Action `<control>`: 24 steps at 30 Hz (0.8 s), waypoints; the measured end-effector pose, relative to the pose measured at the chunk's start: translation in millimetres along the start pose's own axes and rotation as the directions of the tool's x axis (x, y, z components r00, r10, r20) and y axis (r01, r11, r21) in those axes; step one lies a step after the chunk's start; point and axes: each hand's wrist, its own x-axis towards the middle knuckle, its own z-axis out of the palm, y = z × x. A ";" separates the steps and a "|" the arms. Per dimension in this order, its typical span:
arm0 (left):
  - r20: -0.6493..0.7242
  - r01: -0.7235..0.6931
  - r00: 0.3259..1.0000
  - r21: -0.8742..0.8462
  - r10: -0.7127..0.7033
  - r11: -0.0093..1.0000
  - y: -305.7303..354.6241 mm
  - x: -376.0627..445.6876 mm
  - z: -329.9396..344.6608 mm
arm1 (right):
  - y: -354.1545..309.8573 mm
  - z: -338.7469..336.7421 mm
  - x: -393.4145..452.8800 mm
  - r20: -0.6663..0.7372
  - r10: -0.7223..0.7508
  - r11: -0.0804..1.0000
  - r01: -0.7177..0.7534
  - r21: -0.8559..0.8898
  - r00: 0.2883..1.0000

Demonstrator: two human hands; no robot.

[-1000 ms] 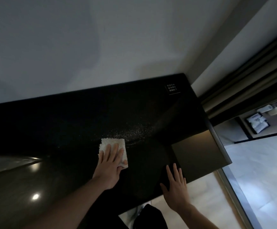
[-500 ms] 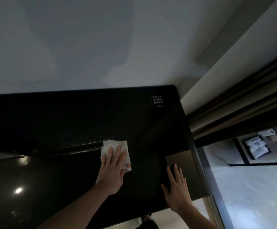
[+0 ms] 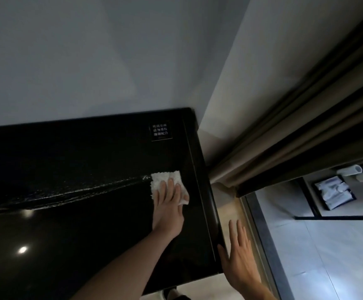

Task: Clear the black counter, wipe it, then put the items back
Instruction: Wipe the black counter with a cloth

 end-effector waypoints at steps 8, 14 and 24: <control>0.131 0.018 0.987 -0.656 0.091 0.755 140.7 47.2 -22.0 | 13.4 6.8 -1.3 0.071 -0.016 0.999 0.013 0.039 0.997; -0.218 -0.074 0.957 -0.820 -0.191 0.568 113.0 25.6 -97.7 | 2.4 -3.8 5.4 0.133 -0.042 0.993 0.027 0.112 0.990; -0.143 0.304 0.918 -0.343 -0.369 0.889 -77.5 -20.1 -85.4 | -22.3 5.8 20.4 0.187 -0.065 0.987 0.036 0.156 0.980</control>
